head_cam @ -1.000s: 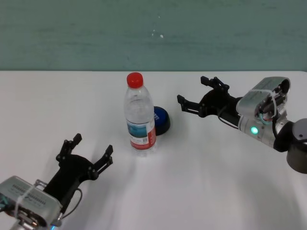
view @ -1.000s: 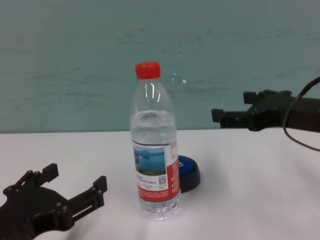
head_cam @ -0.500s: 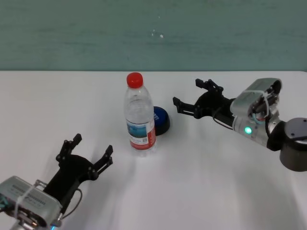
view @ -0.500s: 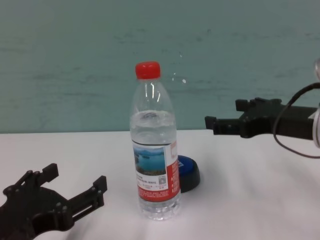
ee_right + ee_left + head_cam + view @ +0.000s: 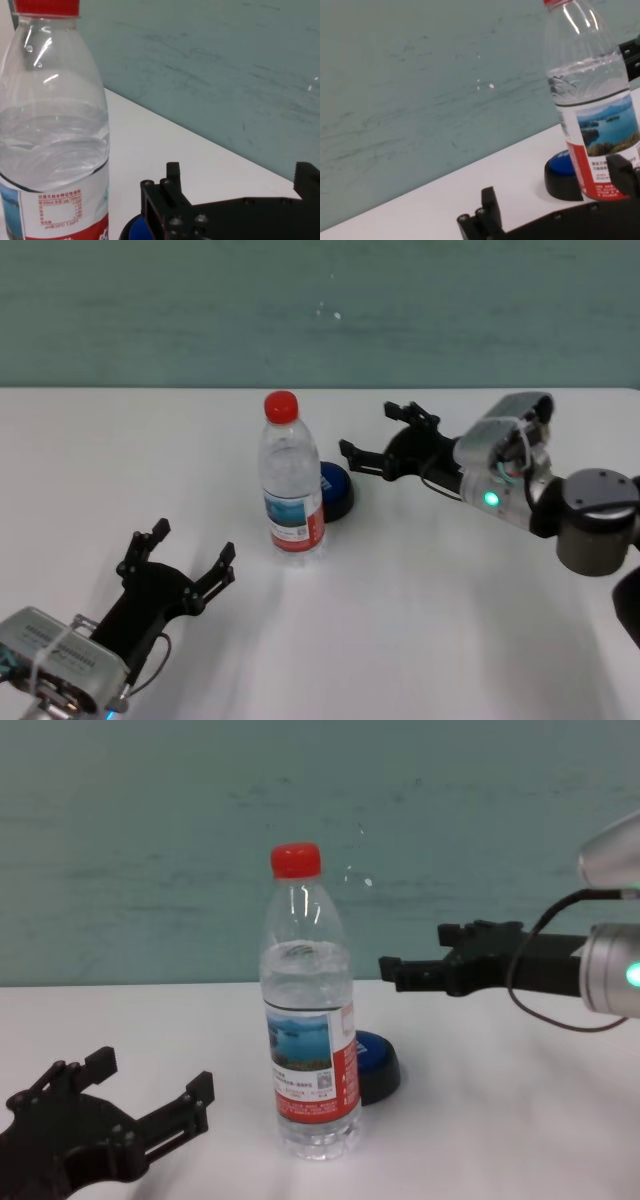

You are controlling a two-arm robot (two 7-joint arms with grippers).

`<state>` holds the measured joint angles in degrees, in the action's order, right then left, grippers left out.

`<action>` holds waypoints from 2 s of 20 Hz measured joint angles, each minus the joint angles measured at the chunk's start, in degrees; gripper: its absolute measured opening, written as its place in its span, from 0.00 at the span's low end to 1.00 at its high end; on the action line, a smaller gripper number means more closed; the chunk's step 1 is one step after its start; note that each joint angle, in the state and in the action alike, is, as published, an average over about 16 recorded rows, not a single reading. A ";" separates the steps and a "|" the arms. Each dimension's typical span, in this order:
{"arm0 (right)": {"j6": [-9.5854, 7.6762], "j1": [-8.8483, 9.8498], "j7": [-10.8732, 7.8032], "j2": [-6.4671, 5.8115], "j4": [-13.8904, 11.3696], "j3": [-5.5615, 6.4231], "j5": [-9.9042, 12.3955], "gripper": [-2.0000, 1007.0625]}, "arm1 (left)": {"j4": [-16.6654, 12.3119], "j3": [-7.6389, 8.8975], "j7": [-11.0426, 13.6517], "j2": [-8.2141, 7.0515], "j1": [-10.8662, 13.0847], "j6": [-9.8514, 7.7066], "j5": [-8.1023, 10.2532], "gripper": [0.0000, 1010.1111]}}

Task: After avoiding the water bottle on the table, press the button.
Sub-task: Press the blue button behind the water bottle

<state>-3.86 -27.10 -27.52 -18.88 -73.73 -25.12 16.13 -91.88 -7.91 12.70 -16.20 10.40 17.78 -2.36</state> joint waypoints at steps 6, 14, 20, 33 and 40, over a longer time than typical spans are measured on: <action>1.59 -2.59 -1.47 1.37 3.80 -1.44 -0.14 1.00 | 0.00 0.00 0.00 0.00 0.00 0.00 0.00 0.99; 3.27 -4.39 -2.63 2.25 6.94 -2.48 -0.21 1.00 | 0.00 0.00 0.00 0.00 0.00 0.00 0.00 0.99; 3.93 -5.30 -2.94 2.36 9.10 -2.46 -0.23 1.00 | 0.00 0.00 0.00 0.00 0.00 0.00 0.00 0.99; 5.43 -8.95 -4.39 3.60 15.86 -2.52 -0.79 1.00 | 0.00 0.00 0.00 0.00 0.00 0.00 0.00 0.99; 6.30 -10.68 -5.36 4.95 19.33 -3.10 -1.26 1.00 | 0.00 0.00 0.00 0.00 0.00 0.00 0.00 0.99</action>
<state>2.43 -37.78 -32.88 -13.93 -54.40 -28.22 14.87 -91.88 -7.91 12.70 -16.20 10.40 17.78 -2.36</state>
